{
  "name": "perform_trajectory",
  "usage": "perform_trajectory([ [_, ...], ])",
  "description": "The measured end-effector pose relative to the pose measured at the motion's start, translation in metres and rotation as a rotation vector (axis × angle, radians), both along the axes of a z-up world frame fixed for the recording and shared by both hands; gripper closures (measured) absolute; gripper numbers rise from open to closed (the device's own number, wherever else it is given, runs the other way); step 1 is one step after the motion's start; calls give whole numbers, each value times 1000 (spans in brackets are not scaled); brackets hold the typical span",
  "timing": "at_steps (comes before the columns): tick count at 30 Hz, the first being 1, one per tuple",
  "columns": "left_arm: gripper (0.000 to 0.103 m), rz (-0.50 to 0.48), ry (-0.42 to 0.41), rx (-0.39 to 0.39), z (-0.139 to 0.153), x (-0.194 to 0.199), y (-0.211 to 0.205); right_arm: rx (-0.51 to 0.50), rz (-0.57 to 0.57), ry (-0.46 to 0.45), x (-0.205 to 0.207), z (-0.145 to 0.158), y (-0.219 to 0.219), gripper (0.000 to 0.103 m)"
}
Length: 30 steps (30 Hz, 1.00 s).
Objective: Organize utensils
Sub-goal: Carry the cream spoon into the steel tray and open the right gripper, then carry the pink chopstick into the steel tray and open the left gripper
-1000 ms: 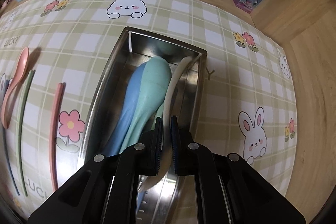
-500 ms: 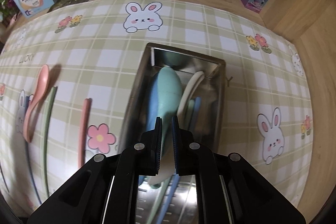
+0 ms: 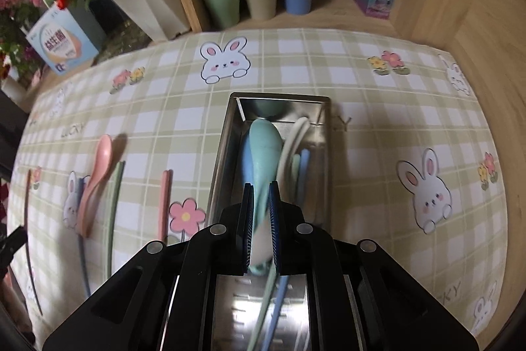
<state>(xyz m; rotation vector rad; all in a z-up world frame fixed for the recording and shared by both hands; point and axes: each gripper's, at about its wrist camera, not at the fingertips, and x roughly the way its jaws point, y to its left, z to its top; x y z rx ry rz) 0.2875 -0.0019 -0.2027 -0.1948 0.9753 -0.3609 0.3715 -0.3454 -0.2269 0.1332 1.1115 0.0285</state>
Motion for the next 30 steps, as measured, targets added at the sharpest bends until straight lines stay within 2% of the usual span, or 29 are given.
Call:
perform_trajectory([
  [2, 97, -28, -10, 1, 7, 2, -14, 12, 0, -17, -14, 4, -4, 89],
  [4, 97, -55, -15, 1, 13, 4, -28, 17, 8, -30, -24, 6, -9, 70],
  [5, 97, -66, -16, 0, 15, 5, -35, 14, 15, -44, -32, 7, -11, 52],
  [8, 97, -114, -11, -6, 21, 10, -67, 7, 43, -70, -48, 11, -17, 51],
  [10, 97, -143, -4, -7, 22, 12, -87, 18, 47, -81, -57, 13, -24, 46],
  [13, 97, -183, 27, -13, 20, 17, -121, 28, 54, -95, -67, 14, -34, 32],
  [15, 97, -201, 49, -19, 18, 22, -142, 24, 55, -104, -74, 13, -42, 18],
  [24, 97, -262, 137, -36, 2, 53, -241, 49, -19, -96, -95, -1, -92, 18],
  [30, 97, -261, 203, -23, -19, 68, -284, 85, -80, -86, -102, -14, -122, 18],
])
